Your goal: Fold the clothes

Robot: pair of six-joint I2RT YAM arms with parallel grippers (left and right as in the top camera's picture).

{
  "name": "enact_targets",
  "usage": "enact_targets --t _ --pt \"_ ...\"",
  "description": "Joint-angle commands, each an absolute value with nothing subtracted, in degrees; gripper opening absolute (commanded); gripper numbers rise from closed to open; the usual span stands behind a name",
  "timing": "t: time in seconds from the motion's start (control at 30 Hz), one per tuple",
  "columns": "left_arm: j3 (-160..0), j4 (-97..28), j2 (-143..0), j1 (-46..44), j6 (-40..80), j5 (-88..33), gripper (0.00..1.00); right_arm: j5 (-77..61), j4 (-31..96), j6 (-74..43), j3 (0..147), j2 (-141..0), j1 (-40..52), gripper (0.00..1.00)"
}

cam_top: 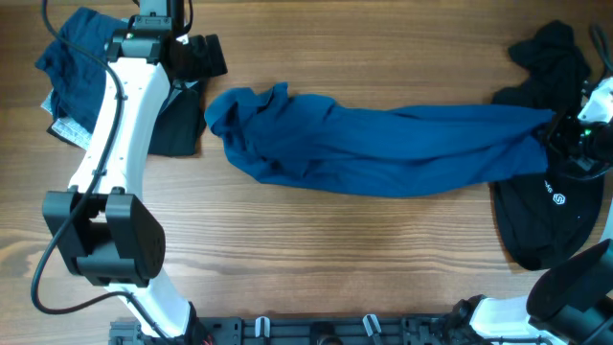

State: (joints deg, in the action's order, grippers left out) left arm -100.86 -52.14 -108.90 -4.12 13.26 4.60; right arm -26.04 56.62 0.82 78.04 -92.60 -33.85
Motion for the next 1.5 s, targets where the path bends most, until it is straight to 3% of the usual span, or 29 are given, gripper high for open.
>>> enact_targets --t 0.0,0.23,0.57,0.63,0.67,0.87,1.03,1.1,1.2,1.33,1.4,1.43,1.47 --pt "-101.69 -51.48 -106.94 -4.38 14.17 4.10 1.00 -28.97 59.07 4.47 79.24 -91.39 -29.12 0.04" --pt "-101.69 -51.48 -106.94 -4.38 14.17 4.10 1.00 -18.65 56.86 -1.80 79.18 -94.67 -6.81 0.04" --pt "-101.69 -51.55 -106.94 -4.38 14.17 4.10 1.00 -19.38 47.79 -6.20 79.18 -110.32 10.94 0.06" --pt "-101.69 -51.55 -106.94 -4.38 14.17 4.10 1.00 -20.91 46.48 -6.15 79.18 -110.98 13.02 0.47" --pt "-101.69 -51.55 -106.94 -4.38 14.17 4.10 1.00 -21.06 45.32 -6.20 79.37 -110.48 14.15 0.55" --pt "-101.69 -51.57 -106.94 -4.38 14.17 4.10 1.00 -20.10 49.12 -6.55 85.03 -103.15 14.17 0.67" --pt "-101.47 -52.18 -108.97 -4.38 13.67 -1.02 1.00 -10.07 54.15 -9.37 85.08 -102.00 12.99 0.67" --pt "-101.47 -52.99 -112.09 -4.38 8.49 -8.21 1.00 -10.28 55.61 -8.91 85.08 -101.65 11.31 0.67" --pt "-101.47 -54.41 -116.79 -4.38 -9.17 -21.74 1.00 -10.48 58.74 -6.85 85.08 -98.96 7.57 0.67" --pt "-101.47 -53.41 -121.19 -4.34 -21.04 -21.63 1.00 -10.94 60.36 -4.47 85.08 -95.09 5.15 0.67" --pt "-101.47 -50.94 -123.31 -4.23 -22.33 -20.78 0.96 -10.92 60.86 -4.45 85.08 -94.59 4.75 0.67" --pt "-101.47 -50.48 -123.57 -4.10 -22.33 -20.56 0.85 -10.90 61.12 -4.49 85.08 -94.59 4.73 0.67" --pt "-101.47 -50.61 -123.55 -3.99 -22.31 -20.49 0.63 -10.63 61.32 -4.51 85.06 -94.61 4.73 0.67"
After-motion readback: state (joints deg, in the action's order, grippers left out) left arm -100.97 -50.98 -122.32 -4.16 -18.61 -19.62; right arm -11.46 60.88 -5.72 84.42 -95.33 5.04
